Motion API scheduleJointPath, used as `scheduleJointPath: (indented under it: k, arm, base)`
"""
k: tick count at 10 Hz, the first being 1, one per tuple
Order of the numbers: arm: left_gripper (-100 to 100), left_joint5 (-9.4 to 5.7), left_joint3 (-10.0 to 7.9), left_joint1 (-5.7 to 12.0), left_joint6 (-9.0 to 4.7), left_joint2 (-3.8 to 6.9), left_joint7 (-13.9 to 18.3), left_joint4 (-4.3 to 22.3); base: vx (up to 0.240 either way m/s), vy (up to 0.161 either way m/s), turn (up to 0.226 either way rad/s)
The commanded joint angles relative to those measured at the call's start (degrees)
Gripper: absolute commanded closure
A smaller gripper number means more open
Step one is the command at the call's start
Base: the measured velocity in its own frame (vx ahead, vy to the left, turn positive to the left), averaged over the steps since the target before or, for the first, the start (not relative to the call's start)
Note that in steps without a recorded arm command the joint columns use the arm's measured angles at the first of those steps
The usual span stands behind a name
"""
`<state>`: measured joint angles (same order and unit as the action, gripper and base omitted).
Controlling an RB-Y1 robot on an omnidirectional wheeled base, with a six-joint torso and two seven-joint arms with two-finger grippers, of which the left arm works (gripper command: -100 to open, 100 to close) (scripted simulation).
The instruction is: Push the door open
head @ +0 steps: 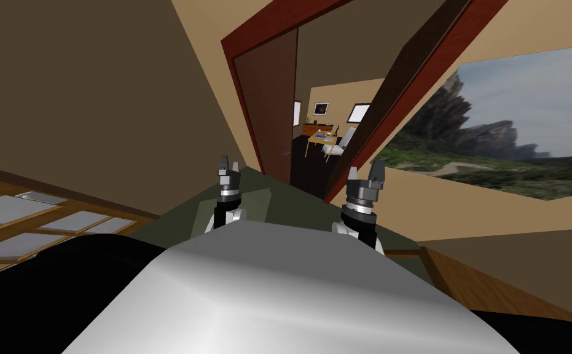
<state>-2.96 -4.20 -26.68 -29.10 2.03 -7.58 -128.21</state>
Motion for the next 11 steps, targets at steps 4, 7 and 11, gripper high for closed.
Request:
scheduleJointPath:
  k: [4,7,11]
  arm:
    - [-100,0.05,0.03,1.93,-0.86,0.77,0.4,4.7]
    - [-100,0.09,0.05,3.51,-1.58,1.26,0.6,8.7]
    - [-100,0.14,0.08,5.44,-2.44,1.76,1.0,13.4]
  base:
    - [0.096,0.031,-0.053]
    - [0.098,0.032,-0.058]
    - [0.089,0.033,-0.052]
